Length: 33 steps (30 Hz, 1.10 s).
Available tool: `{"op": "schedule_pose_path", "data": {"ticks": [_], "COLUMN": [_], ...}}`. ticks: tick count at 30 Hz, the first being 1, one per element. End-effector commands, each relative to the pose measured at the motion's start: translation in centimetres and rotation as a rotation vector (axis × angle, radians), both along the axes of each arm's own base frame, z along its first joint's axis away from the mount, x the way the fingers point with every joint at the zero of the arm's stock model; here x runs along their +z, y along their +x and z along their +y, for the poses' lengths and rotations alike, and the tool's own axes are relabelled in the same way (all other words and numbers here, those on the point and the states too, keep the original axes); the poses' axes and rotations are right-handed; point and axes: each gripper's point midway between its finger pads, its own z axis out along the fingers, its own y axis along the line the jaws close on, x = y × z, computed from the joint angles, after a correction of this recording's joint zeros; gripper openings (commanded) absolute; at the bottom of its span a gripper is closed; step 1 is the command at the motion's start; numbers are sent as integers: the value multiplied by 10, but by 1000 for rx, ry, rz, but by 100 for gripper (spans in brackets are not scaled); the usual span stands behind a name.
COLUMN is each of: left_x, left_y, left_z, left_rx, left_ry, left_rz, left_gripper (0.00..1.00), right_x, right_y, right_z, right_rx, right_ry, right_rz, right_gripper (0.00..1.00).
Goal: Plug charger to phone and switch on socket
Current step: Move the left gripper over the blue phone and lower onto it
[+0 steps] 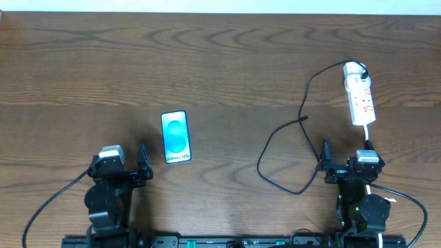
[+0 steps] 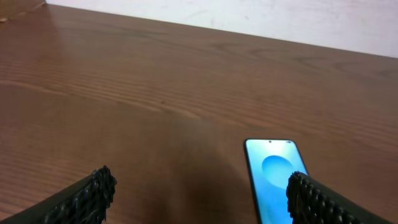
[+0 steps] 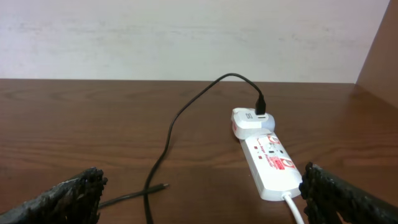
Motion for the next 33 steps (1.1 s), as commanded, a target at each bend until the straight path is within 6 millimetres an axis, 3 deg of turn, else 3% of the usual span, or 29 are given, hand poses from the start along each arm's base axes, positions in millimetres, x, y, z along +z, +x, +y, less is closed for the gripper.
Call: {"op": "schedule_pose_path", "data": {"ticks": [1,8,13,21,27,33], "left_x": [34,78,103,134,131,96], "left_y": [5,21,33,46,65,84], "left_z": [-6,-22,-22,-52,-64,-83], "left_rx": [-36,-129,-115,-189,-138,-148], "left_ry": [-8,-65,-128,-151,-110,4], "left_rz": [-32,28,122,251,371,528], "left_gripper": [90,90,90,90,91,91], "right_x": [0,0,0,0,0,0], "right_y": [0,0,0,0,0,0], "right_z": [0,0,0,0,0,0], "right_rx": [-1,-1,-1,-1,-1,-1], "right_ry": [-12,-12,-12,-12,-12,-12], "right_rz": [0,0,0,0,0,0], "right_gripper": [99,99,99,99,99,99]}}
